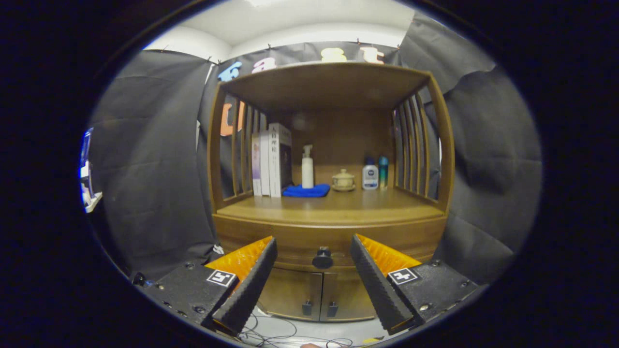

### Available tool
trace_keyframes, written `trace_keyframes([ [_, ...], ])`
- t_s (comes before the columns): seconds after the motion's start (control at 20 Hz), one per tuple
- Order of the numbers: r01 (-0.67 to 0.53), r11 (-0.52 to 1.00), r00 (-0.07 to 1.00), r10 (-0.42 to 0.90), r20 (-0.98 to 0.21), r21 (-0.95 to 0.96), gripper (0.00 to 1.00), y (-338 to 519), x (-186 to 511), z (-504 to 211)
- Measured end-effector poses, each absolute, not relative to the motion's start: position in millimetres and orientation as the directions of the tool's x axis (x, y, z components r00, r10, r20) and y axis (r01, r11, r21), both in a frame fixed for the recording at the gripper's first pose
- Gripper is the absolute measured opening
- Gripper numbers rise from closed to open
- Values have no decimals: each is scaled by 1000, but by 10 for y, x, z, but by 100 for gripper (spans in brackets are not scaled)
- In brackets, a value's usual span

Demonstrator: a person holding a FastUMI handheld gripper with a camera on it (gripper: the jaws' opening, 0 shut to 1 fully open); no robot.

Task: Pull open the drawer, take out the items inside it, and place them on the countertop above the cabinet.

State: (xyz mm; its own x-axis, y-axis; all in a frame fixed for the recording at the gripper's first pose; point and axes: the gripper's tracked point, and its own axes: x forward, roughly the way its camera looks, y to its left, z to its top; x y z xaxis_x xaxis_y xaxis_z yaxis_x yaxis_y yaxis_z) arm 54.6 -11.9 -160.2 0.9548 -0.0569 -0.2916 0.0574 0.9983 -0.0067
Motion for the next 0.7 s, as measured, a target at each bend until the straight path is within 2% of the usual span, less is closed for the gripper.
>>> trace_keyframes([
  [0.25, 86, 996, 939, -92, -331, -32, 99, -222, 897, -2014],
  [0.35, 99, 995, 929, -103, -356, -28, 96, -254, 1053, -2180],
  [0.55, 130, 991, 914, -133, -383, -32, 83, -322, 1312, -2415],
  [0.7, 129, 991, 909, -129, -395, -28, 79, -303, 1462, -2521],
])
